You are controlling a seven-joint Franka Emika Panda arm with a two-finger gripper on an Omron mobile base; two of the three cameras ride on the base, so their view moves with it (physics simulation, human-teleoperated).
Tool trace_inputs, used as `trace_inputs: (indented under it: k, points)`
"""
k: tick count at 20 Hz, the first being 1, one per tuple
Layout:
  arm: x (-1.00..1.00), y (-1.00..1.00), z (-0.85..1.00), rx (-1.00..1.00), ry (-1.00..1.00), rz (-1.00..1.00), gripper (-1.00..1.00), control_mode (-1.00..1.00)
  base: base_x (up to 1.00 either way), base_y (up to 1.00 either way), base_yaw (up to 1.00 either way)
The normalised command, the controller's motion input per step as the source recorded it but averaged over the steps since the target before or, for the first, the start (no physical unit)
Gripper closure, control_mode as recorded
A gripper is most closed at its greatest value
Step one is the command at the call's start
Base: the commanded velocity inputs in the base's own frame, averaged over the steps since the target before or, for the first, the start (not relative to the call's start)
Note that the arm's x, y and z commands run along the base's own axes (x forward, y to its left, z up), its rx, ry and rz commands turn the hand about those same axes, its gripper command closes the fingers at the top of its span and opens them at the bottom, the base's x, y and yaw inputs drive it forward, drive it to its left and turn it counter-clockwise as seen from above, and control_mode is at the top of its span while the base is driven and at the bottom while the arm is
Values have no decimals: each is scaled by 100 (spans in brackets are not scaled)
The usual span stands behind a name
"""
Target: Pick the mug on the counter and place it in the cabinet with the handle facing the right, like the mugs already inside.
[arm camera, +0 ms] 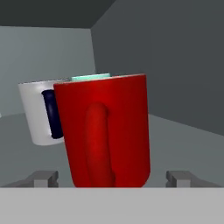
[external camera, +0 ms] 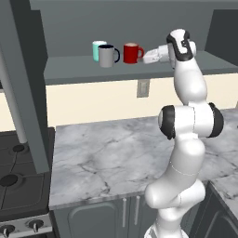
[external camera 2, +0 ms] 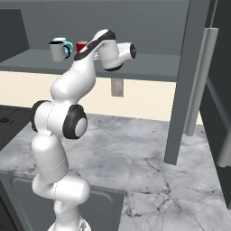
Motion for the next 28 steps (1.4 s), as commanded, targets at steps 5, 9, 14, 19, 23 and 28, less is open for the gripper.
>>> trace_inputs:
  k: [5, 9, 14, 19, 23, 28]
  points:
    - [0, -5, 16, 0, -1, 0, -100, -100, 0, 0, 0]
    - [0, -8, 16, 0, -2, 0, -100, -100, 0, 0, 0]
    - [-1, -15, 14, 0, -3, -1, -100, -100, 0, 0, 0]
    - [-12, -15, 15, 0, -5, -2, -100, -100, 0, 0, 0]
    - [-26, -5, 17, 0, -7, -4, -100, -100, 0, 0, 0]
    - [-38, 0, 13, 0, -6, -2, -100, -100, 0, 0, 0]
